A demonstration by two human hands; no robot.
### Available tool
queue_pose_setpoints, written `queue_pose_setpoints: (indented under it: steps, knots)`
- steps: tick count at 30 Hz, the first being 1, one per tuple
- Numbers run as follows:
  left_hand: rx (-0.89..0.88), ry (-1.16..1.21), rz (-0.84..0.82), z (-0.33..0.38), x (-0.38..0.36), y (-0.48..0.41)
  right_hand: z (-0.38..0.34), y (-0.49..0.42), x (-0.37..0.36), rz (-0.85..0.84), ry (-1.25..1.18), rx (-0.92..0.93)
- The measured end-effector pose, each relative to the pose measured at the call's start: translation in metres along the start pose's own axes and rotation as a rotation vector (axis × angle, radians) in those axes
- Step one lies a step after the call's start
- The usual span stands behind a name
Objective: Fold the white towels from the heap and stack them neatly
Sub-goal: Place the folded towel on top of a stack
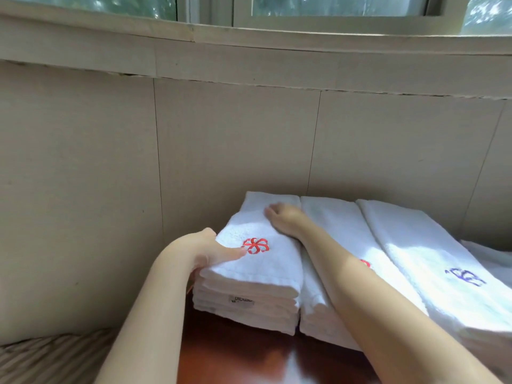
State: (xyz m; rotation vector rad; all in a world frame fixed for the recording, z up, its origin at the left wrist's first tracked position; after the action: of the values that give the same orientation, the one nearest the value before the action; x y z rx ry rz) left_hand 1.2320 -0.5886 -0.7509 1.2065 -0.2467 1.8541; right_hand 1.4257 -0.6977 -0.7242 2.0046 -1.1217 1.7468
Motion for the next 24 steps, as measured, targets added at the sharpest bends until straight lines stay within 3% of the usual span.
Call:
queue_pose_setpoints:
  steps: [2, 4, 7, 9, 11, 16, 19, 21, 24]
  knots:
    - [-0.002, -0.078, 0.023, 0.004, 0.002, 0.006, 0.006, 0.001, -0.025, -0.218, 0.025, -0.086]
    - [-0.061, -0.159, 0.104, 0.019, 0.010, 0.014, 0.008, 0.001, -0.017, -0.172, 0.100, -0.118]
    - [-0.229, -0.185, 0.196, 0.054, 0.014, 0.029, -0.036, 0.009, -0.001, -0.046, 0.037, 0.153]
    - [-0.295, -0.225, 0.120, 0.069, -0.003, 0.036, -0.068, 0.027, -0.015, -0.172, -0.076, 0.299]
    - [-0.316, -0.297, -0.007, 0.072, -0.028, 0.036, -0.081, 0.046, -0.023, -0.251, -0.019, 0.333]
    - [-0.113, -0.359, -0.142, 0.040, -0.026, 0.025, -0.083, 0.099, -0.001, -0.209, -0.134, 0.319]
    - [-0.129, -0.331, -0.172, 0.029, -0.023, 0.036, -0.083, 0.149, 0.004, -0.199, -0.145, 0.283]
    - [-0.143, -0.215, -0.128, 0.023, -0.024, 0.047, -0.090, 0.185, 0.012, -0.130, -0.049, 0.339]
    - [-0.173, -0.150, 0.137, 0.018, -0.021, 0.069, -0.095, 0.234, 0.016, -0.156, 0.162, 0.421]
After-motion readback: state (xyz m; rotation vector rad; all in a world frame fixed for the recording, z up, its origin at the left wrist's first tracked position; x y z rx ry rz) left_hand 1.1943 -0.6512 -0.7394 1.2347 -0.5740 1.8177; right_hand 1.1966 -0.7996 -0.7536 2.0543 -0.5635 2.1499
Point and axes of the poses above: each hand's wrist, its own y-axis away from the middle knuckle, its own x-axis out of the back of the hand, z = x × y, the point moved 10 cm from there along -y, towards the middle knuckle, and after that the axes turned 10 degrees about x, right-handed, at the moved point
